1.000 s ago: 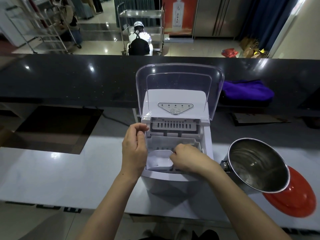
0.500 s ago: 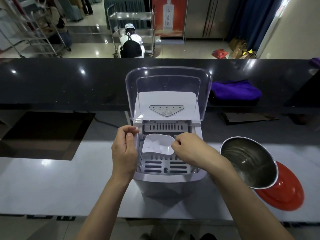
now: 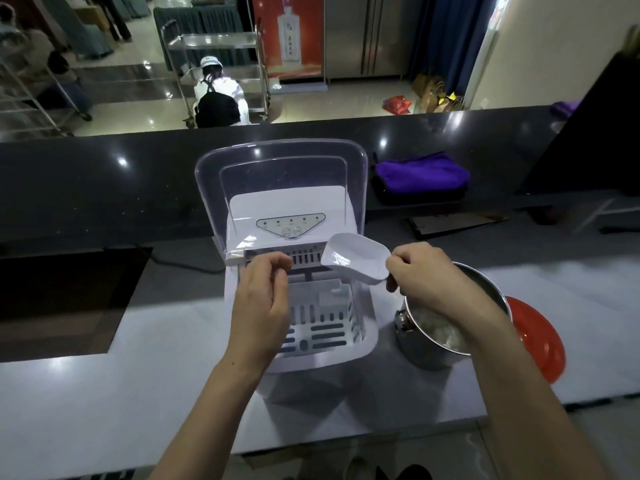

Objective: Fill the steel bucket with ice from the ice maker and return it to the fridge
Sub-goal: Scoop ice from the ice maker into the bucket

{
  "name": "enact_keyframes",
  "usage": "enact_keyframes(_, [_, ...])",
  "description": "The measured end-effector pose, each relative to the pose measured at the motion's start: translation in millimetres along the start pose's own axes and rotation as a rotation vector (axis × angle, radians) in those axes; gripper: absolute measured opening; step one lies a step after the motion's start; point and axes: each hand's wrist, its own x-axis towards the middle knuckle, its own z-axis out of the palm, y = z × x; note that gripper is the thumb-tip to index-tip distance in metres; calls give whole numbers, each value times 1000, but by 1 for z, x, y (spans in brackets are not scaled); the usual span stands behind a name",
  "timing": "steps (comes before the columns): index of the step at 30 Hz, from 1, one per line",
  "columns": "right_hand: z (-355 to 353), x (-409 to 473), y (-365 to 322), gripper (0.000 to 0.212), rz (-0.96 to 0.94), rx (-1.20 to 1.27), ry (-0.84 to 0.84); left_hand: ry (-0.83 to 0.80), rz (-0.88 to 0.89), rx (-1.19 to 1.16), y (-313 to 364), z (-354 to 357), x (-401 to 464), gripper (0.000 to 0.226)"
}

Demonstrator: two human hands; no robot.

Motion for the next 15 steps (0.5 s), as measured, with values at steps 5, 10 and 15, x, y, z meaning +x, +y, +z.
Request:
enact_keyframes(5, [-21, -6, 35, 31, 99, 6, 92, -109, 43, -13, 16, 26, 1, 15])
enact_keyframes(10, [-33, -14, 83, 32, 204, -15, 164, -223, 102, -30, 34, 54, -1, 17])
enact_keyframes(15, [-34, -20, 126, 32, 327, -57, 218, -277, 168, -3, 45, 72, -4, 17])
